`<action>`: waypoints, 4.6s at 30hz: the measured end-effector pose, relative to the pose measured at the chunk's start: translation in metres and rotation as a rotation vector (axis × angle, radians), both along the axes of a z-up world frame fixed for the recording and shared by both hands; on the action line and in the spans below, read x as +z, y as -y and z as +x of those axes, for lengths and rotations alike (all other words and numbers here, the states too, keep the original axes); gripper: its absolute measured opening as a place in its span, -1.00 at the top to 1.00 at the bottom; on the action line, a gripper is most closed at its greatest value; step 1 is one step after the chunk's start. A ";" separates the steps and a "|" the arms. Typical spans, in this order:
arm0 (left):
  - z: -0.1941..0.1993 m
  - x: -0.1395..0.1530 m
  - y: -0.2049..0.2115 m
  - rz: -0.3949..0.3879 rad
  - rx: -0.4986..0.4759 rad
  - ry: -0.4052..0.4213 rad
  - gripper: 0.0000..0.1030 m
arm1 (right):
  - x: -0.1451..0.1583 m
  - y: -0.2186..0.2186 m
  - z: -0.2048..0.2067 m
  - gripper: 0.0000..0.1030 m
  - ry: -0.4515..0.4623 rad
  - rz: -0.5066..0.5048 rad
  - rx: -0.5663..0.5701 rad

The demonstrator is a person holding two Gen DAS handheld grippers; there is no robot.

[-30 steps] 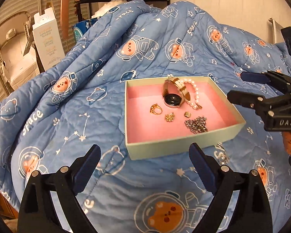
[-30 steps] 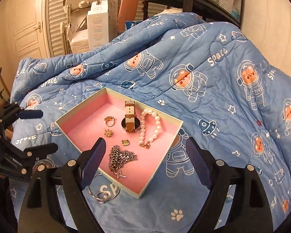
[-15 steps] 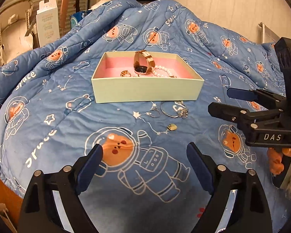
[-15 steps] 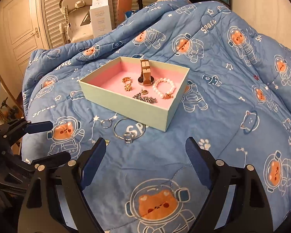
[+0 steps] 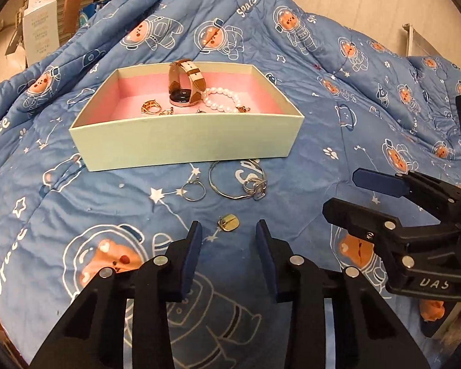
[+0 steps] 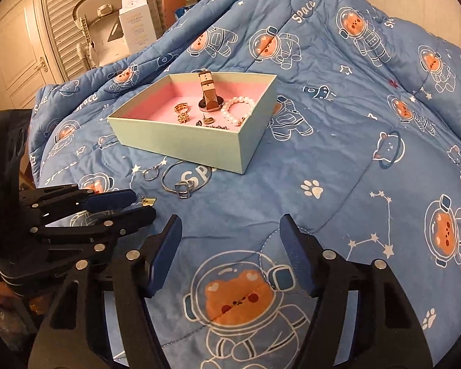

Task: Organize jewelry
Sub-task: 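Grasp the small gold charm with the left tool while the right tool grasps a silver hoop earring, then carry the charm with the left tool while the right tool carries the hoop into the box, then open both tools in the box and withdraw them toward the last hoops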

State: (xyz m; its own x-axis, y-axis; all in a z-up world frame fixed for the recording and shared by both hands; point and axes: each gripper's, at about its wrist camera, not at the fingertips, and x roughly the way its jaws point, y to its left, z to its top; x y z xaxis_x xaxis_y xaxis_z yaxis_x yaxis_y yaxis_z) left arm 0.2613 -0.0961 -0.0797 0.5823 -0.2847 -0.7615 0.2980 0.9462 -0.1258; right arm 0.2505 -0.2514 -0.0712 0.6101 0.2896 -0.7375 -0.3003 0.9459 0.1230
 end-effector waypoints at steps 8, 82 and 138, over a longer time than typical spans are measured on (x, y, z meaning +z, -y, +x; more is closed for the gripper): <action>0.010 -0.003 0.003 0.000 0.011 -0.021 0.72 | -0.007 -0.008 0.006 -0.12 -0.026 0.016 0.028; -0.008 0.094 -0.049 -0.124 0.020 0.159 0.72 | 0.078 -0.050 0.019 0.75 0.086 0.118 0.274; 0.148 0.021 -0.030 0.116 -0.017 -0.199 0.71 | -0.005 -0.097 0.174 0.74 -0.221 -0.261 0.276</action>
